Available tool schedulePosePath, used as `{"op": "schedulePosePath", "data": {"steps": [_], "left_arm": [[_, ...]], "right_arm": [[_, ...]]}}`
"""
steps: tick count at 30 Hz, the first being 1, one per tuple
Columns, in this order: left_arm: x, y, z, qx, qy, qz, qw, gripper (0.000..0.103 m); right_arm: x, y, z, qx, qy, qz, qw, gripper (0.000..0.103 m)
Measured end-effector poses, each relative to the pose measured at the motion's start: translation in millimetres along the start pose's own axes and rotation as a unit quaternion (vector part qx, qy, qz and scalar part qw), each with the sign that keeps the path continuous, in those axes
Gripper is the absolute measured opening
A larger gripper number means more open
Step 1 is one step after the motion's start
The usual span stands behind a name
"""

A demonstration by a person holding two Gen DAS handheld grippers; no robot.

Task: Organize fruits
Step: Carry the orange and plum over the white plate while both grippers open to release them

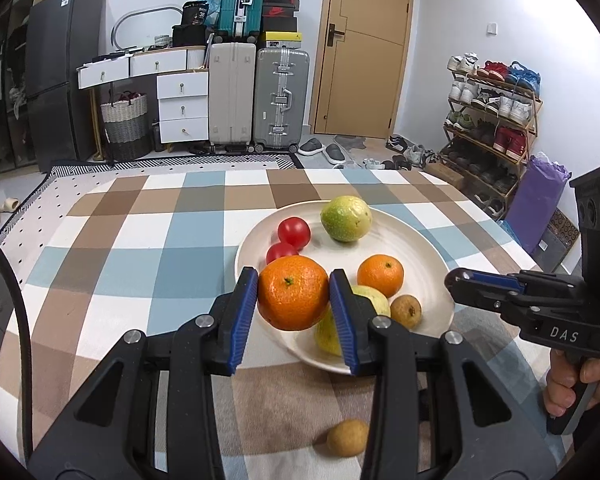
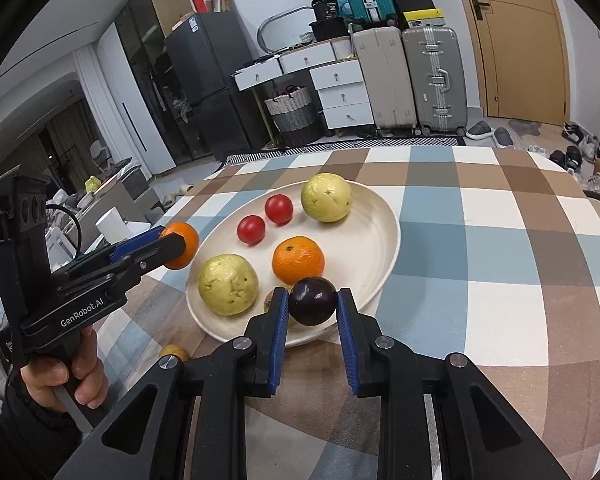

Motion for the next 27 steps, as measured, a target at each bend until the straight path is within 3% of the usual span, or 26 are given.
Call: {"op": "schedulePosePath", "data": {"steps": [13, 16, 19, 21, 24, 26, 27], "left_arm": [[-9, -5, -1, 0.0, 0.003, -0.001, 1.0, 0.034], [-5, -5, -4, -0.005, 0.0, -0.014, 0.9999, 0.035], [-5, -9, -8, -0.013, -0.001, -0.008, 0.9999, 0.037], [-3, -11, -9, -0.016, 0.002, -0.008, 0.9998, 0.044], [4, -13, -7, -0.01, 0.005, -0.014, 0.9998, 0.061], [9, -15, -3, 0.0, 0.009, -0.021, 0.9998, 0.08], [11, -15, -2, 0.002, 0.009, -0.022, 0.9997, 0.082]], "right_arm": [[-6, -1, -4, -0.007, -0.013, 0.006, 1.0, 0.025], [-5, -1, -6, -0.011, -0.016, 0.004, 1.0, 0.036], [-3, -1, -8, -0.01, -0.02, -0.001, 1.0, 0.039], [-2, -2, -7, -0.007, -0.023, 0.0, 1.0, 0.042], [1, -4, -5, -0.003, -0.024, -0.001, 1.0, 0.052], [1, -5, -4, 0.001, -0.026, 0.0, 1.0, 0.066], [3, -6, -3, 0.002, -0.025, -0.001, 1.0, 0.071]]}}
Point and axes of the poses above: each gripper's, at about its wrist camera, not at the fingertips, and x roughly against the way its jaws point, z to its left, y to its top, the point moved 5 cm from there along -x, roughly the way its jaws point, and after that the axes turned 6 degrees about x, right-handed, at the moved point
